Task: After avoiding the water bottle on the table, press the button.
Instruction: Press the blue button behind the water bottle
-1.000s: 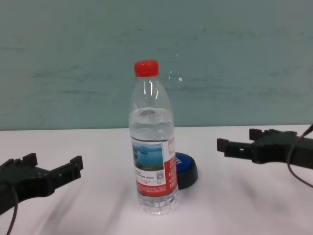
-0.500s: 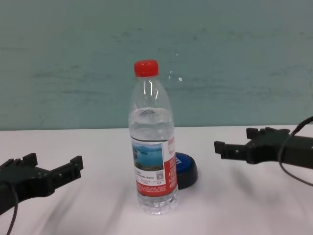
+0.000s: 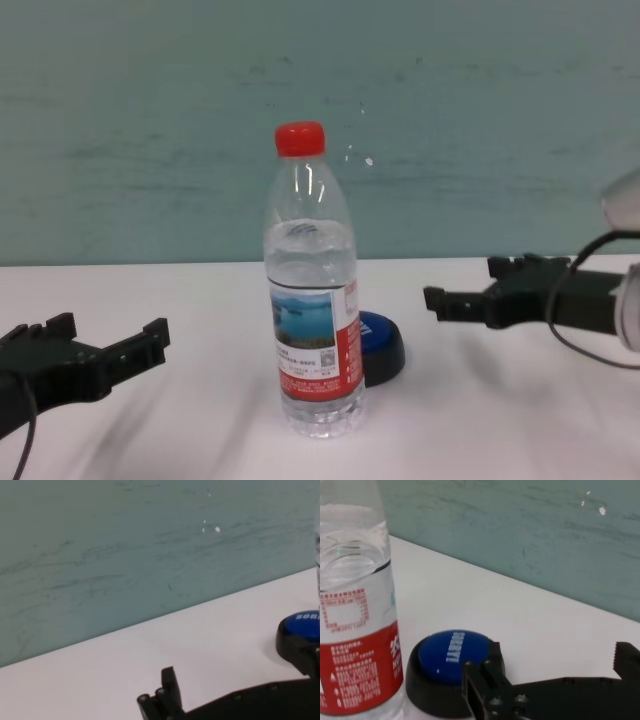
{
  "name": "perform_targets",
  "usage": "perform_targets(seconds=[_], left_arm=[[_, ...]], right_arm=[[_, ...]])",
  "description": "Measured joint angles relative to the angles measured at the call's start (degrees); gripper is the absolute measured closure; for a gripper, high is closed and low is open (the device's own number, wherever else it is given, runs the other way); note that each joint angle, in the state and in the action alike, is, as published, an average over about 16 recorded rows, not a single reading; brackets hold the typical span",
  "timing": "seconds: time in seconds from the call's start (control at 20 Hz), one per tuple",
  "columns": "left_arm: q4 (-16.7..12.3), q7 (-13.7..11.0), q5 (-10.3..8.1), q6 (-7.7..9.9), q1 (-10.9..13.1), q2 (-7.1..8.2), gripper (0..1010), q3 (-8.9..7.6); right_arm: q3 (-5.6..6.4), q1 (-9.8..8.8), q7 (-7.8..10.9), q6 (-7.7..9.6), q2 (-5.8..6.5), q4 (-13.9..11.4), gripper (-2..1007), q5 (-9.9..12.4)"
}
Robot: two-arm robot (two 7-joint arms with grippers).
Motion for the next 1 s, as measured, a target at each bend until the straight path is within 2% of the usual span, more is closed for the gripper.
perform_targets(seconds=[0.55,1.0], left_arm=[[0.0,0.0,0.00,0.00,0.0,0.00,10,0.00],[0.0,0.0,0.00,0.00,0.0,0.00,10,0.00]], right_arm=[[-0.65,2.79,1.05,-0.70,-1.91,2.5,1,-2.1],[-1.28,4.96,2.25,-1.91,-3.58,6.4,1,-2.4]])
